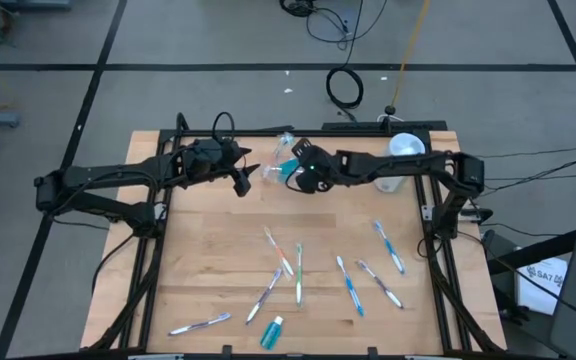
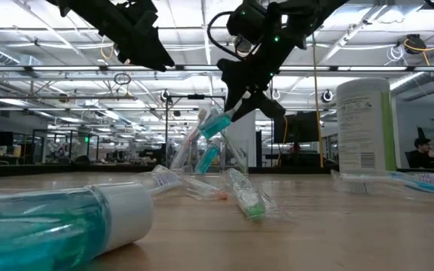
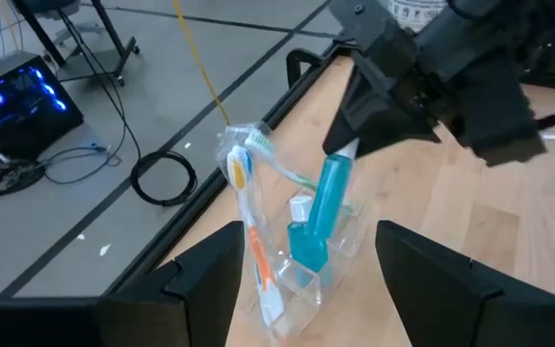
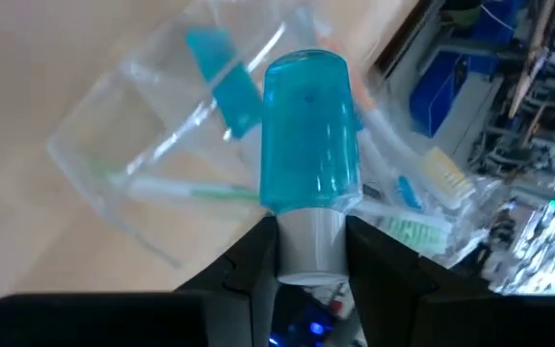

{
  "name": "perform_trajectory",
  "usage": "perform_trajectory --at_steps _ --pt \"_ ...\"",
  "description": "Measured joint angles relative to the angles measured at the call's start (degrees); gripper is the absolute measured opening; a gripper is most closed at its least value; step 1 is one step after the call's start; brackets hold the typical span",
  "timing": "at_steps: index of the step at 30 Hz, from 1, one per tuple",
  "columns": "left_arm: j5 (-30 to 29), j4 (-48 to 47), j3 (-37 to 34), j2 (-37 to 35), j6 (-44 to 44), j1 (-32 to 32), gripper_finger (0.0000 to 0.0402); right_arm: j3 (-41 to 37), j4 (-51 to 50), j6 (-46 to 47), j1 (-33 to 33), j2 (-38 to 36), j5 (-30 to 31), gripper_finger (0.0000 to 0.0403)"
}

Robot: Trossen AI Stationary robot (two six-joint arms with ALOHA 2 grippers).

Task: Pick & Place toothbrushing station
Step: Put the top blue mouthwash into the transparent organizer

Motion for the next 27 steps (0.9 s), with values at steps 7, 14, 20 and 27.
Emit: perform_trajectory --at_steps 7,14,20,27 --pt "0.0 0.1 0.0 0.0 0.2 0.0 0.0244 0.0 -0.2 -10.1 -0.6 0.0 -0.2 0.0101" --pt "-0.1 0.1 0.0 0.0 0.3 0.0 0.0244 -0.1 1.2 -18.6 -0.7 1.0 -3.1 0.0097" --pt "-0.1 0.1 0.0 0.0 0.3 0.0 0.0244 -0.2 2.0 -24.0 -1.0 2.9 -3.2 0.0102" --pt "-0.1 0.1 0.0 0.0 0.3 0.0 0.0244 -0.2 6.1 -32.1 -1.1 4.6 -7.6 0.0115"
